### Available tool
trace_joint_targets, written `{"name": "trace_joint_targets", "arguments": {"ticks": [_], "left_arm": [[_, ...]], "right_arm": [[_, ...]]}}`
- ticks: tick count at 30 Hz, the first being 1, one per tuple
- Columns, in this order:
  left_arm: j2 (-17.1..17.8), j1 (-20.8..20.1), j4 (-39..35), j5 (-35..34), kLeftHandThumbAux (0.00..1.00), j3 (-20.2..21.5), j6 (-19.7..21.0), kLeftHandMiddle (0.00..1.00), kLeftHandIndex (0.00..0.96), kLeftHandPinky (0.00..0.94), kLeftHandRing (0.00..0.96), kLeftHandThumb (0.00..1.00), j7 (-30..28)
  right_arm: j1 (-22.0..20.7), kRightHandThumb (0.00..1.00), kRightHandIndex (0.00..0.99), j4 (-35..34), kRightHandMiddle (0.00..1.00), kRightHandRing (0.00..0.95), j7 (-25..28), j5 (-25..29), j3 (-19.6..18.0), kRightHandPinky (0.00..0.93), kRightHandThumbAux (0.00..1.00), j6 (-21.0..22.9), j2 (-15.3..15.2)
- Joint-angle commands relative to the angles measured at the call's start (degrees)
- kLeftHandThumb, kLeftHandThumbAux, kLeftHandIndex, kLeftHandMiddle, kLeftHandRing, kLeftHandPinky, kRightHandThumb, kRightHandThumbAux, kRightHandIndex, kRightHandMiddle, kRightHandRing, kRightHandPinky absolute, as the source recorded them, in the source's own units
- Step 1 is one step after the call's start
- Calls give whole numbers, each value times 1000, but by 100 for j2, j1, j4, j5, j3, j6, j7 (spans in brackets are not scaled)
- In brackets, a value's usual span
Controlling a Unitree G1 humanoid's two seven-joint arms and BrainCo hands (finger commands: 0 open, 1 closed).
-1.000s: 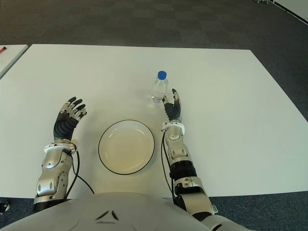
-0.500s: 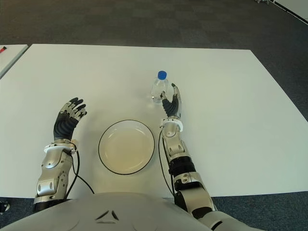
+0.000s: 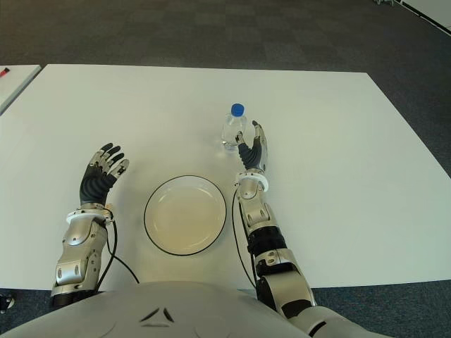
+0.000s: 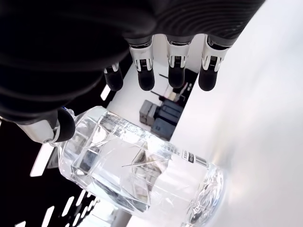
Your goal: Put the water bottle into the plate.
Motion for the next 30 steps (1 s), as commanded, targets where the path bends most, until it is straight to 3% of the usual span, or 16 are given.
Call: {"name": "trace_joint_targets", "arguments": {"ticks": [1,10,30], "left_arm": [[28,-33,109,50,840,10,37,136,124,172,140,323,27],[53,-18,94,38,821,11,96,102,95,154,110,303,-10],[3,-28,149,4,838,13,-47,147,130,203,153,341,-11]], "right_arm": [[-74,419,0,16,0,0,-1,-178,106,19,334,265,-33],[-250,446,0,82,0,0,-87,-623,340,0,272,645,-194],[-495,387,0,580,0,0,-350,-1003,646,0,192,758,-399]]}}
